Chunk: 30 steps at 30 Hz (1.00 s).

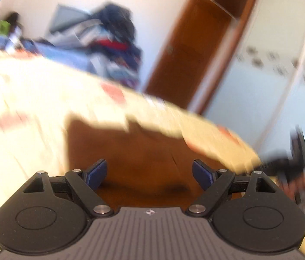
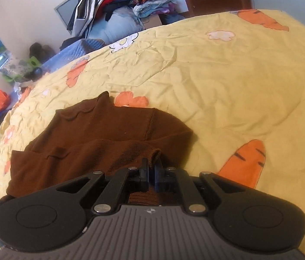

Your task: Fold small clothes

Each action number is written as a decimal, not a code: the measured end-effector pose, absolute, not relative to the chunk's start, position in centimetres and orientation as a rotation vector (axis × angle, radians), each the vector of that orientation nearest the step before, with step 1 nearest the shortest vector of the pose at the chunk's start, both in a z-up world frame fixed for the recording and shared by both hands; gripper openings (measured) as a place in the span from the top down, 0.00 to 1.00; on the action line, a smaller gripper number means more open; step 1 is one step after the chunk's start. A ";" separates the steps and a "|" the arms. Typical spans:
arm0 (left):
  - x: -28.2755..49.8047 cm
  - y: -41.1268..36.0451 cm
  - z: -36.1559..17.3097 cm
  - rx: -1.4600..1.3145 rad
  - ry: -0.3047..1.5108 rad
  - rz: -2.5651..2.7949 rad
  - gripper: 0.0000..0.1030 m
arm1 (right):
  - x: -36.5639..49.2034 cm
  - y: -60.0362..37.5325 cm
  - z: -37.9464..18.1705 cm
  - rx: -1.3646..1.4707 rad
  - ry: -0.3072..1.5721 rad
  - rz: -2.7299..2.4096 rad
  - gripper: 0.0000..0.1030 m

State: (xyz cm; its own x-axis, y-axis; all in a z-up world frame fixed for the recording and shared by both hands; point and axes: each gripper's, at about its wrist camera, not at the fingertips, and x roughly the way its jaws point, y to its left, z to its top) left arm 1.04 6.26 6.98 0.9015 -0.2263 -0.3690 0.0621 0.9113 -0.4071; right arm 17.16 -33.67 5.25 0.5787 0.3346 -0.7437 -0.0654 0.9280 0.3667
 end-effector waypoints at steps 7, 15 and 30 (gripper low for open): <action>12.5 12.9 4.6 -0.516 0.726 -0.014 0.28 | 17.1 -34.2 4.6 0.350 0.922 0.240 0.88; 14.6 12.6 5.2 -0.302 0.719 0.062 0.91 | 16.7 -35.1 7.4 0.313 0.819 0.274 0.88; 10.8 9.1 8.3 -0.132 0.533 0.108 0.30 | 16.0 -30.7 8.1 0.200 0.699 0.270 0.33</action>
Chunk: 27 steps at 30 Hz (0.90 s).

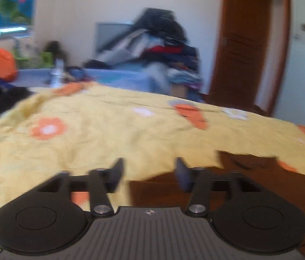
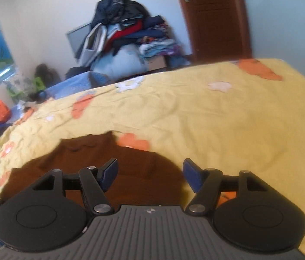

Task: Fold small clothes
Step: 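Open both grippers and release the folded sleeves onto the sweater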

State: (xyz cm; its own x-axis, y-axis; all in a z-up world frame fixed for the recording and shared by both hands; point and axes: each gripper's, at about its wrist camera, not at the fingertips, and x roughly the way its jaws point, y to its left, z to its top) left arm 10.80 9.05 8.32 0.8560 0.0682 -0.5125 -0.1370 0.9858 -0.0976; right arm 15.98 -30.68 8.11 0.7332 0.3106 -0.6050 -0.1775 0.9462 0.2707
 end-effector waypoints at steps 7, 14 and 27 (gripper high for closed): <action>15.2 7.2 2.3 0.011 0.731 0.046 0.30 | 17.5 -26.6 3.2 -0.028 0.804 0.325 0.35; 17.7 8.4 7.3 0.058 0.640 0.032 0.32 | 20.6 -26.2 7.2 0.080 0.775 0.403 0.35; 23.8 2.0 2.6 0.439 0.759 -0.236 0.99 | 29.8 -20.3 3.5 -0.054 0.825 0.466 0.90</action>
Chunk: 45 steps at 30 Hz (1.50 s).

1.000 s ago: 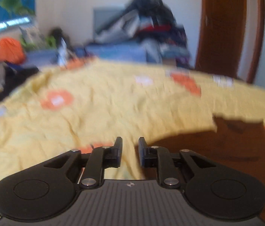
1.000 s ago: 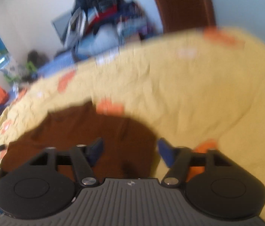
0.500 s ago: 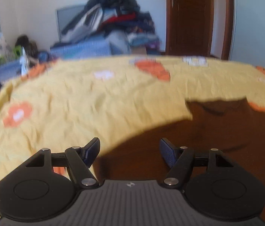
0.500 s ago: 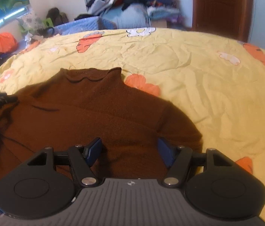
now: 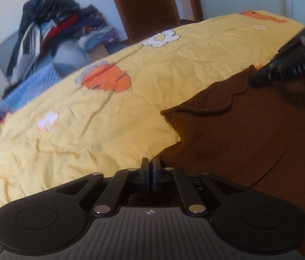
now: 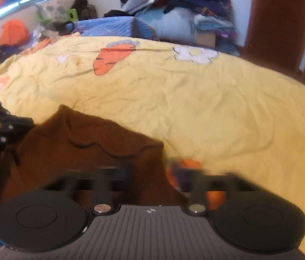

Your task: Fold small clothes

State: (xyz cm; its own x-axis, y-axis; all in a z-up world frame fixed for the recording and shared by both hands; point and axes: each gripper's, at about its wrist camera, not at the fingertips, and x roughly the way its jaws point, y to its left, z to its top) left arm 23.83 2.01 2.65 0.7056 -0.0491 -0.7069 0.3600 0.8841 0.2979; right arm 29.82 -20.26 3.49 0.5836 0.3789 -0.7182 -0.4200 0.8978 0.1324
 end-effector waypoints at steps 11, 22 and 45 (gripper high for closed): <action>20.9 4.1 4.5 0.368 0.647 -0.023 0.94 | 24.1 -22.9 5.1 0.072 0.687 0.373 0.29; 14.3 4.0 1.2 0.181 0.622 -0.194 0.78 | 14.4 -22.6 2.0 -0.116 0.684 0.389 0.28; -1.8 3.4 1.5 0.085 0.721 -0.171 0.09 | -2.7 -23.3 2.8 -0.137 0.772 0.380 0.00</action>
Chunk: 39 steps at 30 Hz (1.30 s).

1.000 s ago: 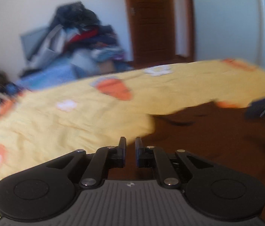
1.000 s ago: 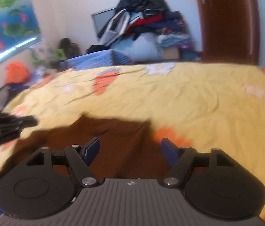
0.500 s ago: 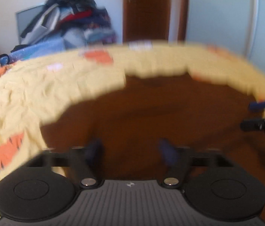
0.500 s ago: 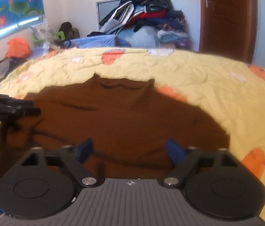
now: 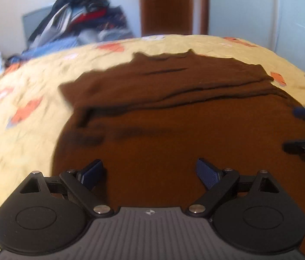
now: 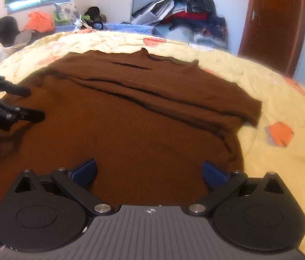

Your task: Fold small clothes

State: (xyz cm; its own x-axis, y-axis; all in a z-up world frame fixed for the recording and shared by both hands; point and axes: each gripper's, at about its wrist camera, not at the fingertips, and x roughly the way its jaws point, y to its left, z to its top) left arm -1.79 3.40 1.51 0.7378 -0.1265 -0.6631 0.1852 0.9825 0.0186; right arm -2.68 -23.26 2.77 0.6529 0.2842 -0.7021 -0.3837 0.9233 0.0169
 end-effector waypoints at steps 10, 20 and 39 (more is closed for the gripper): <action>-2.3 9.3 1.8 -0.129 0.794 -0.007 0.10 | -6.0 -32.3 4.5 0.284 0.844 0.289 0.25; -2.5 10.6 2.4 -0.150 0.782 -0.007 0.94 | -5.7 -35.1 4.5 0.386 0.866 0.285 0.88; -7.7 16.6 0.6 -0.723 0.958 -0.292 0.79 | -11.5 -35.1 0.9 0.804 1.089 0.558 0.72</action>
